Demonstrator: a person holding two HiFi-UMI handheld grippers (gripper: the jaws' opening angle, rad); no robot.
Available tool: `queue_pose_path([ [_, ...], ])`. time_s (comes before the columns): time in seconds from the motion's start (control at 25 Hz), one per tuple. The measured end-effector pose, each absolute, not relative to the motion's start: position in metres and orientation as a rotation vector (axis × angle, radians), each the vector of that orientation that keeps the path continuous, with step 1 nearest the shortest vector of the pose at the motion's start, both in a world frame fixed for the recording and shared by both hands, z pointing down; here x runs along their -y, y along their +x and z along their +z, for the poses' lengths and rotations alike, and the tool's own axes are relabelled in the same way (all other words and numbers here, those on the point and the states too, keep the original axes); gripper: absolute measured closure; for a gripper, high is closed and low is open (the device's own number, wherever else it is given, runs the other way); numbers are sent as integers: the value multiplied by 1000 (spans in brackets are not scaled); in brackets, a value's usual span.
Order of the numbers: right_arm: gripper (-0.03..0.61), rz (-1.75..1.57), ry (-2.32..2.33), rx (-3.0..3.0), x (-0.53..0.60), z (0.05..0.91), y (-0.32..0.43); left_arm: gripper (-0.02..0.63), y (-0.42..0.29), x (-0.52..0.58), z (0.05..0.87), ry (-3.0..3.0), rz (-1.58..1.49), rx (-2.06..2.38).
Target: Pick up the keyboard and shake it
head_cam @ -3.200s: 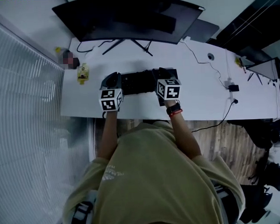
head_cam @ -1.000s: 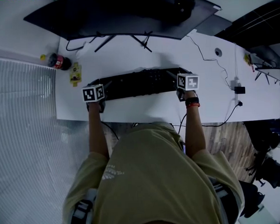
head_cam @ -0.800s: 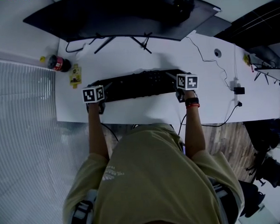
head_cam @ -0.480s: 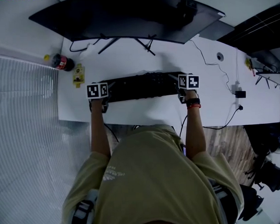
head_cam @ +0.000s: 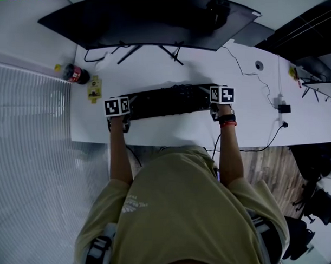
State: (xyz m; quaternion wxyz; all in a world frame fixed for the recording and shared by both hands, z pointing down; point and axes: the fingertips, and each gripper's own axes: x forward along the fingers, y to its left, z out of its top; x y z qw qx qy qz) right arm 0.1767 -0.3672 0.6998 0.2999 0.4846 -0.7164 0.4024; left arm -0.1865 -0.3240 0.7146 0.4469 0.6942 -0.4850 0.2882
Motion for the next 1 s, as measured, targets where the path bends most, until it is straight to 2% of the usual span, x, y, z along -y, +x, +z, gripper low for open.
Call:
queue_pose_path([
  [0.52, 220, 963, 1384, 1894, 353, 674, 176, 318, -190, 304, 691, 1775, 669, 1313],
  [0.72, 258, 986, 1456, 1921, 349, 665, 183, 319, -190, 302, 685, 1796, 662, 1325],
  [1.0, 258, 983, 1478, 1928, 347, 659, 181, 324, -192, 301, 676, 1792, 682, 1383],
])
